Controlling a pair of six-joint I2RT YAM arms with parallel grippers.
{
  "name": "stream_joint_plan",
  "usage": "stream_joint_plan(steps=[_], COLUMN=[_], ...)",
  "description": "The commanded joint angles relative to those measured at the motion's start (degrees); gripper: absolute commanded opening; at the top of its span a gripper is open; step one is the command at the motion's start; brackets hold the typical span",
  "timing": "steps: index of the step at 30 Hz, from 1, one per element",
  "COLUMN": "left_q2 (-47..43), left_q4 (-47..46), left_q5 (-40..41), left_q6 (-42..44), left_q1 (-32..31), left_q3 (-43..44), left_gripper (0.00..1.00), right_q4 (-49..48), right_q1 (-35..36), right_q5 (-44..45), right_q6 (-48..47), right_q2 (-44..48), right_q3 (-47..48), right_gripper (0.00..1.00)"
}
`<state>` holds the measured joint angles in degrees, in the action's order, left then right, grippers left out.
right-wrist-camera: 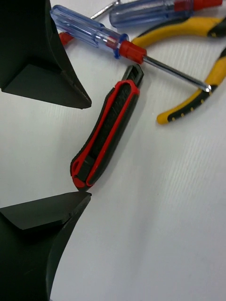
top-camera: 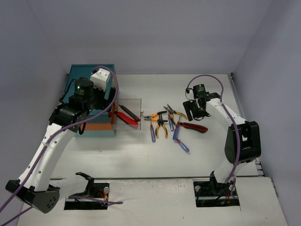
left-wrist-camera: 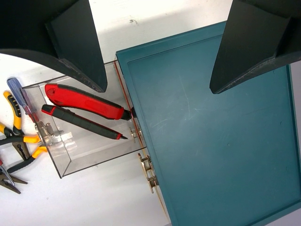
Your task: Sort the tools into containers
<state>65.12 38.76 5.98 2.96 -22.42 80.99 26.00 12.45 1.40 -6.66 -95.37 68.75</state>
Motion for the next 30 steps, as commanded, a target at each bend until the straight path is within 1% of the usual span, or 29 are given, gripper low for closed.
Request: stream_joint_plan(steps=[1,6,13,18,22,24,27,29,30], left_q2=[-2.8,-5.07,-6.13,-6.76,-7.03,-6.96,-6.54,-6.27,-6.2], left_q4=[-3.34,-3.78,-3.69,-3.78,-3.73,-3.85,-3.7,-3.69,-3.69], left_q5=[-0.09,0.43,0.77,1.22,1.76,1.9,2.01,2.02,2.02], left_q6=[1.61,1.74,1.96,2.65,2.84,2.91,3.16,3.19,3.15], left_q1=[-0.87,-1.13,-2.0,-2.63,-3.1,-3.23,-3.5,-3.66,-3.69], left_q3=[0.05,-2.05,-2.84,-3.81,-4.29,-4.35,-4.28,-3.88,-3.74], left_gripper=[0.89,0.89,0.89,0.89,0.89,0.89,0.89,0.89,0.89], right_q4=[1.25,1.07,0.06,-1.55,-1.77,-1.76,-1.74,-1.74,-1.54], right_q1=[0.21,0.21,0.21,0.2,0.18,0.19,0.12,0.12,0.2], right_q5=[-6.41,-8.66,-11.87,-10.65,-9.67,-9.1,-9.3,-8.71,-7.75], right_q6=[-8.63,-10.59,-13.25,-12.68,-12.55,-12.28,-10.94,-9.92,-9.08], right_q2=[0.98,-4.7,-6.86,-9.11,-10.45,-11.09,-11.9,-11.49,-10.97], right_q3=[-0.2,1.6,-0.19,-2.22,-2.37,-2.69,-3.19,-4.1,-4.44], right_gripper=[0.69,0.72,0.75,0.75,0.74,0.72,0.66,0.54,0.45])
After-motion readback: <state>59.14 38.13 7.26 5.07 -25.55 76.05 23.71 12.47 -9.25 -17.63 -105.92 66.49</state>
